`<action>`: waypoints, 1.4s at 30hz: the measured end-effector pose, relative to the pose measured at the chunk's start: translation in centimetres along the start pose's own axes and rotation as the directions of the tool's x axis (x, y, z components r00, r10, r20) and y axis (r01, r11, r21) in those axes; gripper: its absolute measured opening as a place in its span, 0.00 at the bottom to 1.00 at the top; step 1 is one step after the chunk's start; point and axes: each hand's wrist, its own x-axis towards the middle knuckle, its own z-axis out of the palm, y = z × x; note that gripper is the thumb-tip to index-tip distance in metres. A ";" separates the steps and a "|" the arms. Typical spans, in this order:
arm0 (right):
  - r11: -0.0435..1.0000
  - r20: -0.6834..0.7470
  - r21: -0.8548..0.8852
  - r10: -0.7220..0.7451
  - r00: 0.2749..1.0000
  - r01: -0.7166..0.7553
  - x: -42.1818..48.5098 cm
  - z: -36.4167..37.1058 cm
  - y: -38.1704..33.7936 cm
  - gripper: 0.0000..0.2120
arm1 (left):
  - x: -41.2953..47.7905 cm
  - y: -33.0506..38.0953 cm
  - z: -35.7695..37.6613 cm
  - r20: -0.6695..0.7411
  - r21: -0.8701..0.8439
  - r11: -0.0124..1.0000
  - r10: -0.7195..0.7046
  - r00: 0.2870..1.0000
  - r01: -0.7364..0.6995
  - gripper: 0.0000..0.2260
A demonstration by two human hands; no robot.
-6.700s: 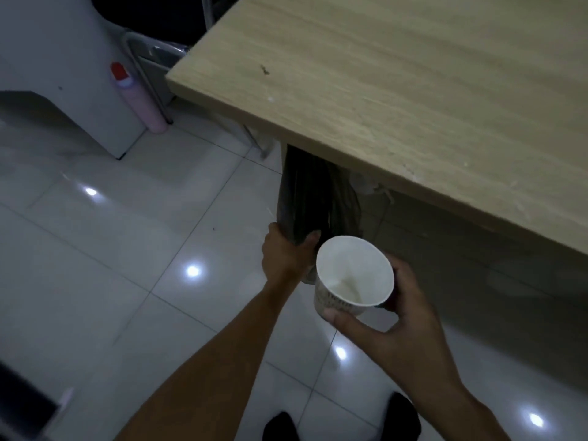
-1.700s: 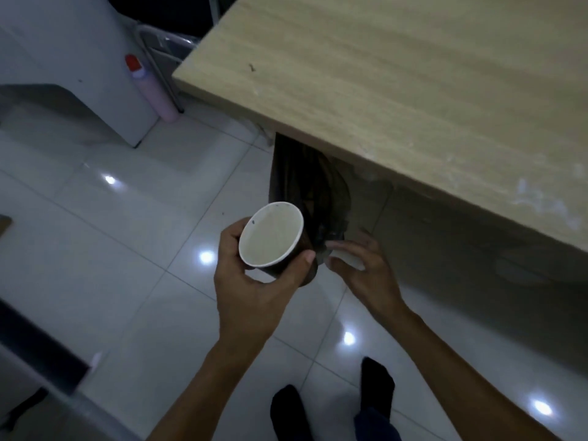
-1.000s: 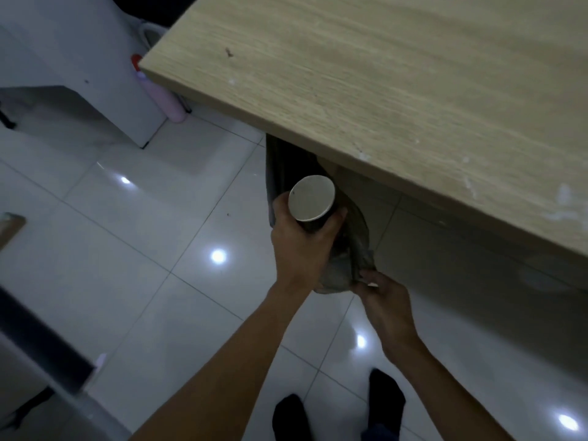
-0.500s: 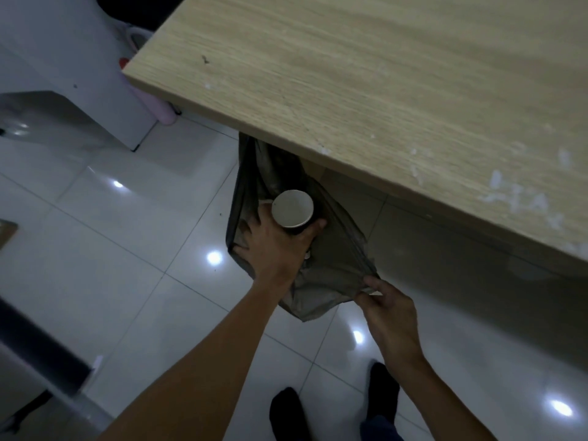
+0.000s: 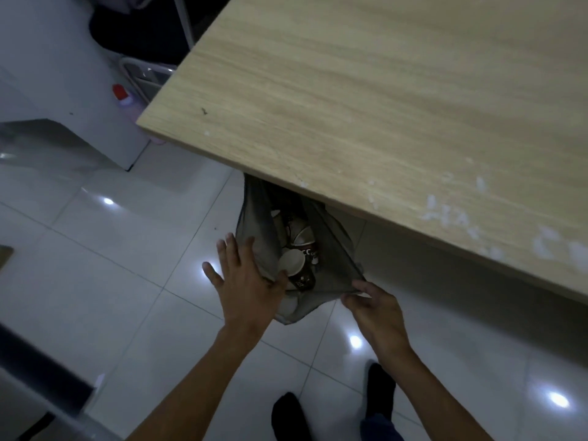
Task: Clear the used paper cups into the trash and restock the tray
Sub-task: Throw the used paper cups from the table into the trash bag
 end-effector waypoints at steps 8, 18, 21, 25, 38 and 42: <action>0.997 0.001 0.015 -0.071 0.997 0.071 -5.4 -2.0 -3.8 0.15 | -2.6 5.5 -8.0 -0.342 -0.377 0.899 0.087 0.936 -0.222 0.20; 0.798 -0.158 0.140 -0.567 0.808 0.587 -12.1 -7.6 -15.4 0.14 | 3.7 15.3 -14.7 -0.480 -0.303 0.793 0.352 0.804 -0.528 0.17; 0.763 -0.211 0.143 -0.599 0.772 0.631 -9.5 -9.6 -18.1 0.10 | 7.4 18.2 -13.9 -0.380 -0.276 0.799 0.420 0.824 -0.534 0.22; 0.747 -0.250 0.079 -0.627 0.738 0.661 -5.6 -11.3 -21.0 0.12 | 12.0 21.5 -12.0 -0.249 -0.165 0.838 0.474 0.844 -0.520 0.29; 0.720 -0.428 -0.009 -0.630 0.648 0.694 11.6 -18.0 -32.5 0.32 | 21.5 29.5 -9.6 -0.121 0.126 0.923 0.377 0.918 -0.363 0.40; 0.741 -0.407 -0.020 -0.619 0.672 0.671 16.2 -18.7 -35.6 0.46 | 21.3 29.7 -9.9 -0.096 0.131 0.930 0.357 0.929 -0.344 0.41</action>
